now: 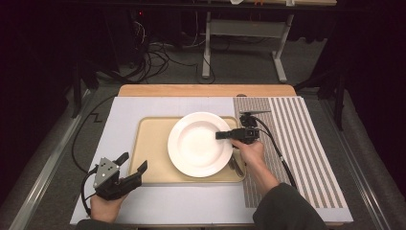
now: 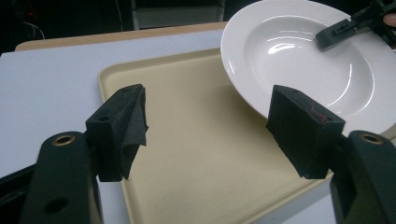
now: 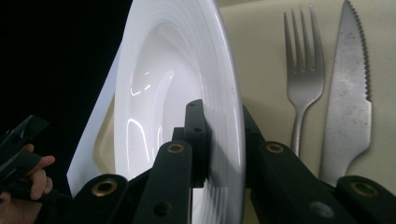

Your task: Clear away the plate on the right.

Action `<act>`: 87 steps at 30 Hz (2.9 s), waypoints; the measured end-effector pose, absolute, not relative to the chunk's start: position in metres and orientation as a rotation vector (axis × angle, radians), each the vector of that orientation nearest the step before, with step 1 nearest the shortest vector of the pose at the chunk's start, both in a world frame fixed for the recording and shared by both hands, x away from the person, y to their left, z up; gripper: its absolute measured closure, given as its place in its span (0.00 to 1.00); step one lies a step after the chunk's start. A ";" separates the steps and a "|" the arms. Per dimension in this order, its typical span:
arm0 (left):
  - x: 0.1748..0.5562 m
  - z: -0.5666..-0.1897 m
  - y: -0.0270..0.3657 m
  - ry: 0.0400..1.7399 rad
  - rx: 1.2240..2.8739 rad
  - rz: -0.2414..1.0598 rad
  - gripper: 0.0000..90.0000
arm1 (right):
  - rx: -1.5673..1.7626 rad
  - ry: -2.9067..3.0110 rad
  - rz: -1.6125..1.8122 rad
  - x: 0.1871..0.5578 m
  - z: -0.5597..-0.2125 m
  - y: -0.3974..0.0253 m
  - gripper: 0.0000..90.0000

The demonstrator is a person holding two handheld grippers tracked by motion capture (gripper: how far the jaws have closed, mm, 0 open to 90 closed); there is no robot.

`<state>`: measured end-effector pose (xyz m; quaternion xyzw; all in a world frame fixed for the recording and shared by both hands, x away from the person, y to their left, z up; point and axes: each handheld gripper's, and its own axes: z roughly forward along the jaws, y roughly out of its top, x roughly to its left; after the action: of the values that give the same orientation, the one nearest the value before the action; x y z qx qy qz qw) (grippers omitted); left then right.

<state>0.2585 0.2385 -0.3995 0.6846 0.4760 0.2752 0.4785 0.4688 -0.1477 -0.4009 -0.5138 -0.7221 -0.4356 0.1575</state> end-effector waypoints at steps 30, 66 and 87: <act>0.259 -0.400 0.238 1.157 1.674 0.659 0.33 | -1.513 -2.033 -1.223 0.470 -0.421 -0.113 0.91; 0.259 -0.400 0.236 1.152 1.681 0.663 0.33 | -1.508 -2.161 -1.154 0.468 -0.424 -0.111 0.82; 0.259 -0.400 0.236 1.154 1.683 0.662 0.33 | -1.472 -2.202 -1.111 0.467 -0.430 -0.106 0.75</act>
<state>0.2587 0.2358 -0.4000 0.6891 0.4725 0.2710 0.4780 0.4675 -0.1063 -0.4301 -0.5079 -0.7597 -0.3831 0.1341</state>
